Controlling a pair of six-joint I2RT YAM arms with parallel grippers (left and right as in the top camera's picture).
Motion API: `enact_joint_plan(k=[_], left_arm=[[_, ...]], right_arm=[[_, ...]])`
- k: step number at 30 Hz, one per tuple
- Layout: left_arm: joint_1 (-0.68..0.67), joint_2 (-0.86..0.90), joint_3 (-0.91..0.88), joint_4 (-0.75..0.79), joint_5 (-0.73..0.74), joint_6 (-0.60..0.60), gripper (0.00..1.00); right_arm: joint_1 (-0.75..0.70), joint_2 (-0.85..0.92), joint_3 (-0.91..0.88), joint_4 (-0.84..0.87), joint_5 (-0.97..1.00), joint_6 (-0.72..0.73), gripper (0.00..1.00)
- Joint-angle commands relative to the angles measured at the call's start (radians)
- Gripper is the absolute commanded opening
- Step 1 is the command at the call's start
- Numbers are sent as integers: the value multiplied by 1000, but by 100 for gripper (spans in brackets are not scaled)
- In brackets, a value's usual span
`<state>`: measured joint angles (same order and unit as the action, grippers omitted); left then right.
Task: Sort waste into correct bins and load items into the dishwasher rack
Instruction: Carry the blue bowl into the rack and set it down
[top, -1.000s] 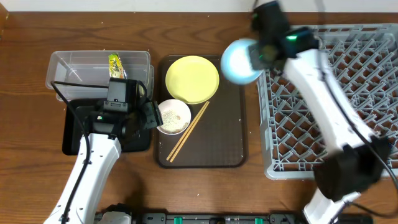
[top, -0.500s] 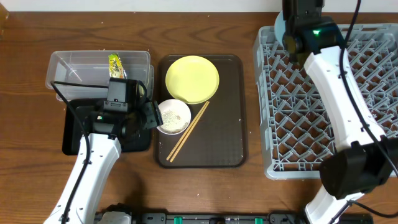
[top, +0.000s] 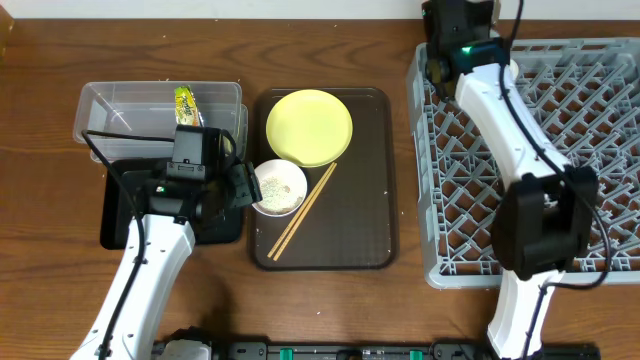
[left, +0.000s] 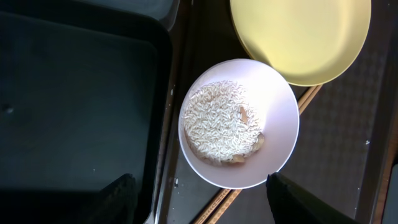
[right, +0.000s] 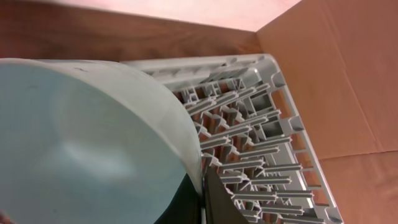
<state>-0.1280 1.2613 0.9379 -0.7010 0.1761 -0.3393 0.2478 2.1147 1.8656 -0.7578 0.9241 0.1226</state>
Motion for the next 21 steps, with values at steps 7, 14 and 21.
enact_joint_plan(k=[7,14,21], left_arm=[[3,7,20,-5,-12,6,70],[3,7,20,-5,-12,6,70],[3,7,20,-5,-12,6,70]], right_arm=[[55,45,-3,-34,68,12,1],[87,45,-3,-209,-77,15,1],[99,31,-2,-343,-293,152,1]])
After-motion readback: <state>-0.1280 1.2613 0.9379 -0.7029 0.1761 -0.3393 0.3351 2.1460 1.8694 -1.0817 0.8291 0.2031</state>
